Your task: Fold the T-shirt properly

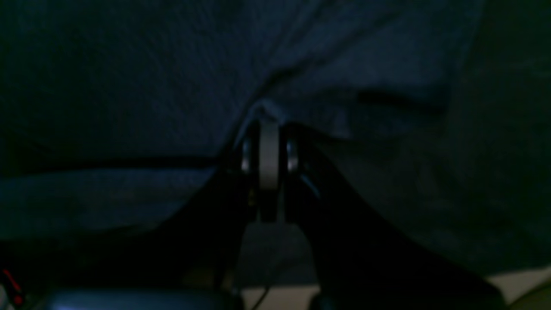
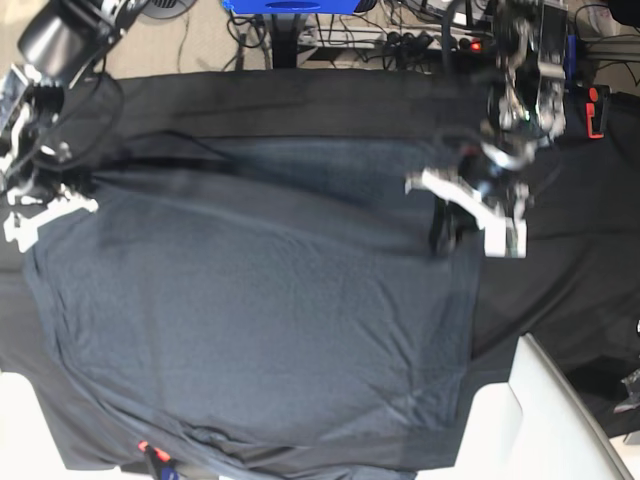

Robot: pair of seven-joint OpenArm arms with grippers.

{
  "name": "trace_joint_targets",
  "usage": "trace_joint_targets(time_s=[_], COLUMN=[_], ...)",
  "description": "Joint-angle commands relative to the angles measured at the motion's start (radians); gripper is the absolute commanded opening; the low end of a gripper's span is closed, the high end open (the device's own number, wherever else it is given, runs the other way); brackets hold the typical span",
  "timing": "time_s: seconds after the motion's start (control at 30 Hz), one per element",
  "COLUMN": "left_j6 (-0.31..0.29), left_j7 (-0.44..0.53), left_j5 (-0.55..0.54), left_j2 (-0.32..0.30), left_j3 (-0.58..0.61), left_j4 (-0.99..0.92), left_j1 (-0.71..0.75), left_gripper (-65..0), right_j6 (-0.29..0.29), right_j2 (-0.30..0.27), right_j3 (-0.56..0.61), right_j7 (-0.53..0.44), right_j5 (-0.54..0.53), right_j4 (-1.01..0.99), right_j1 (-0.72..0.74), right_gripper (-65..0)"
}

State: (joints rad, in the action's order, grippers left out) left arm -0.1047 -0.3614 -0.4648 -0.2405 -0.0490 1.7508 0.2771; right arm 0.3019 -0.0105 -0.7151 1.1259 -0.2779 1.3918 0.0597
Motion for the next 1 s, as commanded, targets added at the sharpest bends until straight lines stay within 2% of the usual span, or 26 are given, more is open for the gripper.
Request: trace_joint_targets(time_s=[0.0, 0.1, 0.23, 0.33, 0.5, 0.6, 0.73, 0.97], left_j6=[0.001, 0.001, 0.001, 0.001, 0.001, 0.001, 0.001, 0.001], left_j7=[0.005, -0.031, -0.029, -0.029, -0.026, -0.024, -0.024, -0.024], left_j5=[-0.002, -0.002, -0.001, 0.004, 0.137, 0.194, 0.225, 0.225], left_j2=[-0.003, 0.011, 0.014, 0.039, 0.059, 0.1, 0.142, 0.145], left_j3=[-0.002, -0.012, -0.002, -0.001, 0.116, 0.139, 0.116, 0.114], left_j4=[0.005, -0.042, -0.104, -0.15, -0.219, -0.249, -0.263, -0.315], left_j1=[-0.029, -0.094, -0.166, -0.23, -0.33, -0.373, -0.413, -0.482], left_gripper=[-65.0, -65.0, -65.0, -65.0, -65.0, -65.0, -65.0, -65.0], right_j6=[-0.004, -0.004, -0.005, -0.005, -0.005, -0.005, -0.005, -0.005], right_j2=[-0.019, -0.019, -0.019, -0.021, -0.019, -0.019, -0.019, -0.019], right_j3=[-0.002, -0.002, -0.002, -0.002, -0.002, -0.004, -0.004, -0.004], right_j7=[-0.013, -0.036, -0.056, -0.057, -0.108, -0.125, -0.145, -0.146], right_j5=[-0.002, -0.002, -0.002, -0.002, -0.002, -0.002, -0.002, -0.002], right_j4=[-0.001, -0.022, -0.047, -0.067, -0.072, -0.072, -0.072, -0.072], right_j1=[0.029, 0.052, 0.07, 0.082, 0.082, 0.081, 0.079, 0.079], right_gripper=[-64.5, -64.5, -64.5, -64.5, -64.5, -64.5, -64.5, -64.5])
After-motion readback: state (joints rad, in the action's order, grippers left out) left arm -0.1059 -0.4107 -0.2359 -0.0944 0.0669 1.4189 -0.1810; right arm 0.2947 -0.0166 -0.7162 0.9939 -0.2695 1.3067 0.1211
